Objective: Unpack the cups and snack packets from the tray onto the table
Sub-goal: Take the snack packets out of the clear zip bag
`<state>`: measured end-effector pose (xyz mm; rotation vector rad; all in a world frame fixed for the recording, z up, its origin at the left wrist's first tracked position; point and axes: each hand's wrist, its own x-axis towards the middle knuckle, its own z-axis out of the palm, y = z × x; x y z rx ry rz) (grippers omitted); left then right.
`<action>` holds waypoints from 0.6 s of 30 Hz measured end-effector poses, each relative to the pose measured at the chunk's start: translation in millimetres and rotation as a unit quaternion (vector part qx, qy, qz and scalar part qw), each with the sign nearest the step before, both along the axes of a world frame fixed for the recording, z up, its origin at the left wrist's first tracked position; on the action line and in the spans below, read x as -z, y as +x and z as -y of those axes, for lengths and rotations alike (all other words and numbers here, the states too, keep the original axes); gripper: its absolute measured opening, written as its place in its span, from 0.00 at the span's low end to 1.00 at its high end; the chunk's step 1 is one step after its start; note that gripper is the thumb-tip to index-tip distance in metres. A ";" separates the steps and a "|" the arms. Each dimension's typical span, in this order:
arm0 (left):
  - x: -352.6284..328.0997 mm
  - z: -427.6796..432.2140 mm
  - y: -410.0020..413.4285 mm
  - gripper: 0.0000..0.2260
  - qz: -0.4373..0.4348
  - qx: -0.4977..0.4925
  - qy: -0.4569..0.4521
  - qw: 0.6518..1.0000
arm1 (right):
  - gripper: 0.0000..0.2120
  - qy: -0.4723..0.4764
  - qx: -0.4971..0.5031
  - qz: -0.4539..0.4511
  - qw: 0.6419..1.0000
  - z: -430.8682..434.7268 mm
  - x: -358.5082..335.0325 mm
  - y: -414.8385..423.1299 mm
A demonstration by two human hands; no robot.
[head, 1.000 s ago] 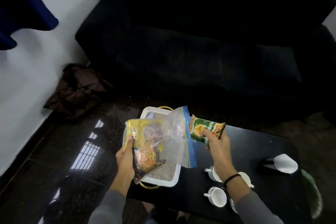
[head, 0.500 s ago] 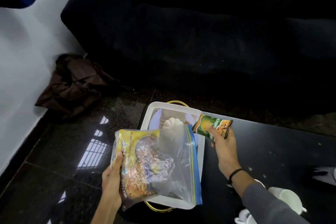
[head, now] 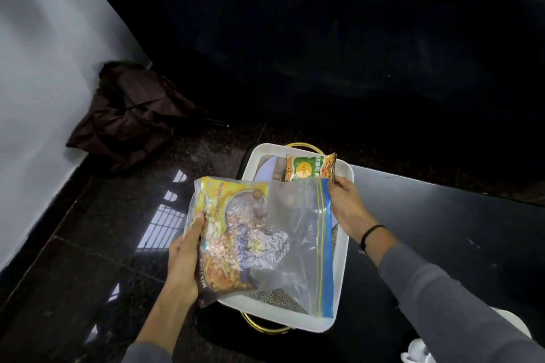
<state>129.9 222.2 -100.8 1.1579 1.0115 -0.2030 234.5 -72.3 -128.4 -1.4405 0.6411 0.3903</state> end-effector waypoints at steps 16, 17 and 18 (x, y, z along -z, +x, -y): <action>-17.4 36.2 7.8 0.24 0.036 0.013 -0.042 0.998 | 0.18 0.060 -0.212 0.042 0.974 -21.8 -104.8 -52.5; -18.9 39.8 9.4 0.25 0.043 0.030 -0.043 0.998 | 0.16 0.073 -0.206 0.018 0.976 -29.4 -114.7 -50.1; -20.7 43.2 10.7 0.25 0.047 0.044 -0.036 0.997 | 0.10 0.096 -0.203 0.005 0.975 -33.7 -117.4 -47.8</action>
